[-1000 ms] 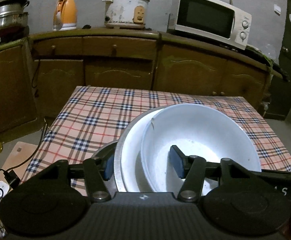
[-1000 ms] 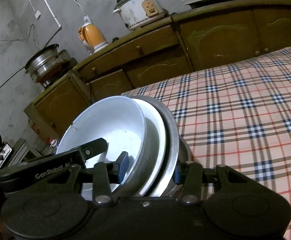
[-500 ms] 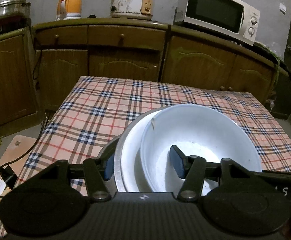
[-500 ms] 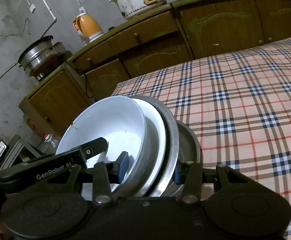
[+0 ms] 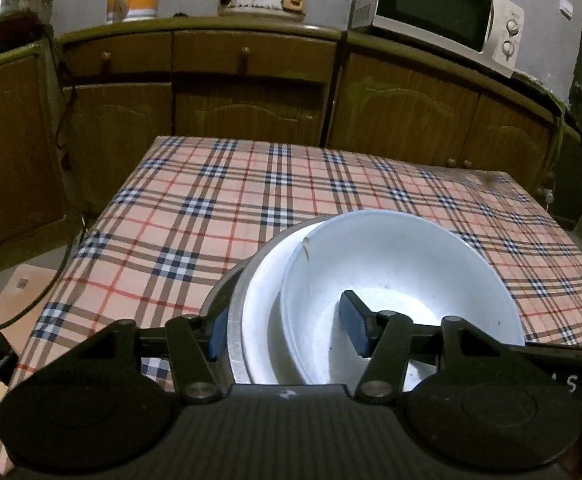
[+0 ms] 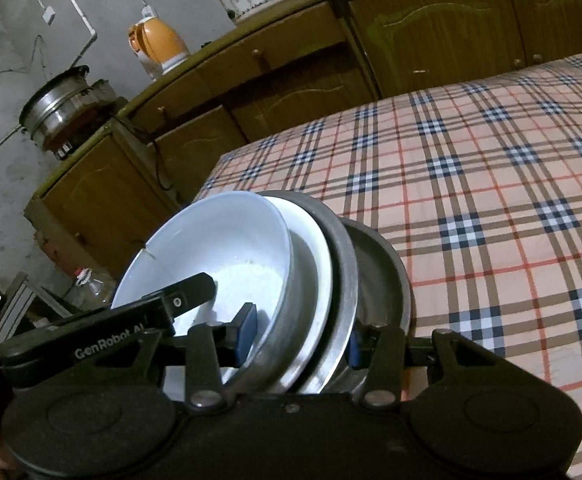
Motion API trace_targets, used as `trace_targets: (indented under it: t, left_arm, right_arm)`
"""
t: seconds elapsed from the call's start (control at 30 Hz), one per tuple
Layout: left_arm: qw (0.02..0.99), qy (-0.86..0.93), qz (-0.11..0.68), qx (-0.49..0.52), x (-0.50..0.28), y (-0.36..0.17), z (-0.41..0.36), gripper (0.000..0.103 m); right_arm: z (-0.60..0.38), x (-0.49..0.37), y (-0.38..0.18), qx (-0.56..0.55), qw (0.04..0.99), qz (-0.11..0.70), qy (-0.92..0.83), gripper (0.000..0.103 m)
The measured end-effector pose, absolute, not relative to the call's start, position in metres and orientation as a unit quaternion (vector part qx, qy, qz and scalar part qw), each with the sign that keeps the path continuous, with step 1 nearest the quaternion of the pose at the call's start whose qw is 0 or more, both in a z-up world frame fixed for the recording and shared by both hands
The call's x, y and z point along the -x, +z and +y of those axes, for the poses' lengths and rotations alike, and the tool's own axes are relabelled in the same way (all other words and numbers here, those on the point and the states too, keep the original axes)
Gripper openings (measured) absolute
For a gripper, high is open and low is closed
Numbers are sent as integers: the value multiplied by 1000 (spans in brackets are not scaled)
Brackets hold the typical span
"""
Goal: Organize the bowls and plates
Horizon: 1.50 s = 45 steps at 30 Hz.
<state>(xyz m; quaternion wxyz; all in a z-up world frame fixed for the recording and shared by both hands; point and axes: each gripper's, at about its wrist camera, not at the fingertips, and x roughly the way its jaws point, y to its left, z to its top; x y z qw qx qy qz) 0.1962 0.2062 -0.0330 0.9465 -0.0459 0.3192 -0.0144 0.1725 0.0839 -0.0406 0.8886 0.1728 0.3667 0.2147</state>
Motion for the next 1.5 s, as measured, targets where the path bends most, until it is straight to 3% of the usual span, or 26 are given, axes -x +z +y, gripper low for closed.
trace_targets:
  t: [0.57, 0.73, 0.8, 0.97, 1.07, 1.17, 1.5]
  left_arm:
    - [941, -18, 336, 43, -225, -66, 214, 58]
    - [944, -8, 326, 44, -226, -68, 212, 57]
    - [946, -4, 321, 46, -225, -68, 212, 58]
    - [949, 21, 310, 51, -220, -61, 216, 56]
    - [950, 21, 306, 56, -211, -54, 218, 59]
    - [954, 27, 297, 43, -194, -45, 214, 69]
    - [966, 40, 251, 45, -108, -9, 186, 95]
  right_arm:
    - [90, -206, -81, -195, 879, 384, 203, 54]
    - [93, -210, -74, -157, 892, 374, 200, 62]
    - [97, -209, -67, -115, 905, 361, 192, 72]
    - [88, -198, -49, -82, 922, 327, 190, 74]
    - [78, -184, -40, -77, 929, 311, 186, 74]
    - [68, -163, -31, -75, 933, 299, 185, 80]
    - [49, -76, -14, -48, 945, 289, 143, 81]
